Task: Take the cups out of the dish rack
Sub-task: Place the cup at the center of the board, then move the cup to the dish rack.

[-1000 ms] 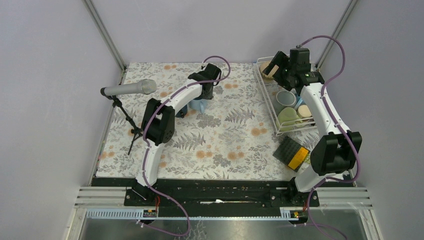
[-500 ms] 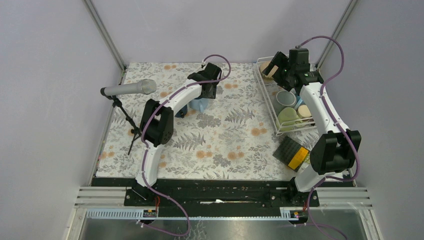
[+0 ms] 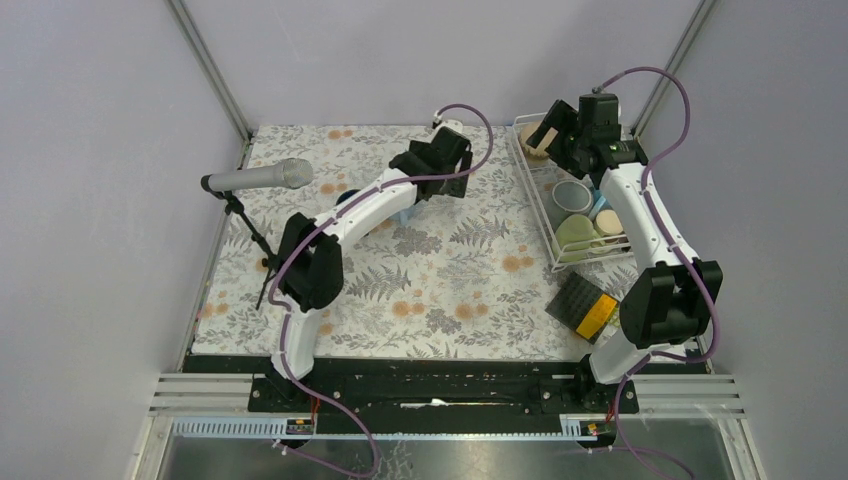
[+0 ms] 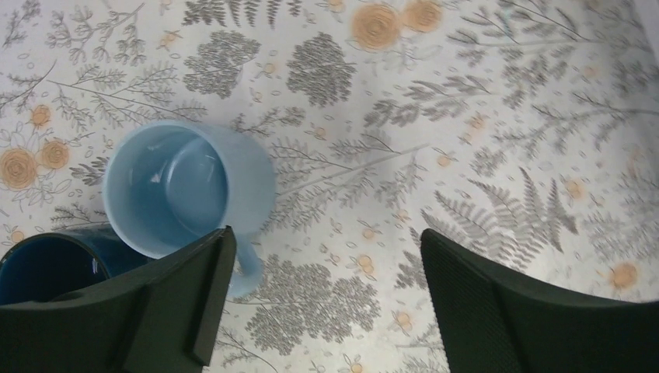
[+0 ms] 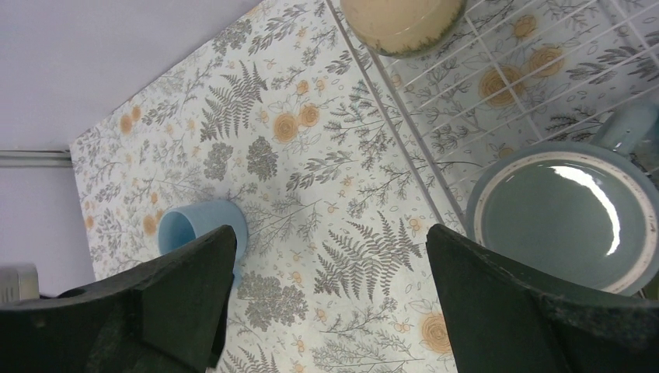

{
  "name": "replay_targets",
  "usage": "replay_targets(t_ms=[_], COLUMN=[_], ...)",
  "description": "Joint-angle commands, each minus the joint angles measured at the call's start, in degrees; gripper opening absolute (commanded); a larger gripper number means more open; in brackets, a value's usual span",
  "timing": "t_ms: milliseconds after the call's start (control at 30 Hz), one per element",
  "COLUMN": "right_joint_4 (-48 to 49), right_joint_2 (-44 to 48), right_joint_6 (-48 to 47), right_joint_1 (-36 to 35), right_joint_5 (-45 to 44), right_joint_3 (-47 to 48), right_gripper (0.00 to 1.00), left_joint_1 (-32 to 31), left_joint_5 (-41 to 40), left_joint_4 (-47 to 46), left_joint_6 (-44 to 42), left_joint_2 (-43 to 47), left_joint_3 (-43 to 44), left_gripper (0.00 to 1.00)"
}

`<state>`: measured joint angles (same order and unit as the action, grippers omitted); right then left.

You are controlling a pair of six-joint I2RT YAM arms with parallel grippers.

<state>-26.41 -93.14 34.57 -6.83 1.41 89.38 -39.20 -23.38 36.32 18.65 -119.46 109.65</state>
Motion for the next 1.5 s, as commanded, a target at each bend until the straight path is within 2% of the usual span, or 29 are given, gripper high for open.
replay_targets(t_ms=[0, 300, 533, 667, 933, 1467], right_joint_4=[-1.33, -3.05, -2.37, -0.44, 1.40, 4.62], right_joint_2=[1.05, 7.12, 11.20, 11.77, 6.69, 0.45], right_joint_6=[-2.29, -4.81, -5.27, -7.07, -10.74, -10.46], right_joint_1=[-0.72, -0.56, 1.52, 2.48, 3.30, 6.05], right_joint_5=[-4.44, -11.23, -14.20, -14.52, -16.35, -12.11], right_joint_3=[2.20, -5.36, -14.13, -17.35, -17.54, -15.86], right_gripper=[1.00, 1.00, 1.00, 1.00, 1.00, 1.00], left_joint_1=[-4.14, -13.55, -17.85, -18.55, -18.63, -18.55], left_joint_5=[-2.32, -1.59, 2.68, 3.96, 5.17, 5.19], left_joint_4=[-3.30, -4.05, -5.15, -5.66, -6.34, -7.42], left_joint_6=[-1.65, 0.19, 2.77, 3.15, 3.37, 2.97], left_joint_2=[5.96, 12.31, 20.81, 25.72, 31.09, 31.92], left_joint_3=[-3.00, -11.21, -22.16, -26.90, -31.90, -33.43], left_gripper=[0.98, 0.99, 0.99, 0.99, 0.99, 0.99])
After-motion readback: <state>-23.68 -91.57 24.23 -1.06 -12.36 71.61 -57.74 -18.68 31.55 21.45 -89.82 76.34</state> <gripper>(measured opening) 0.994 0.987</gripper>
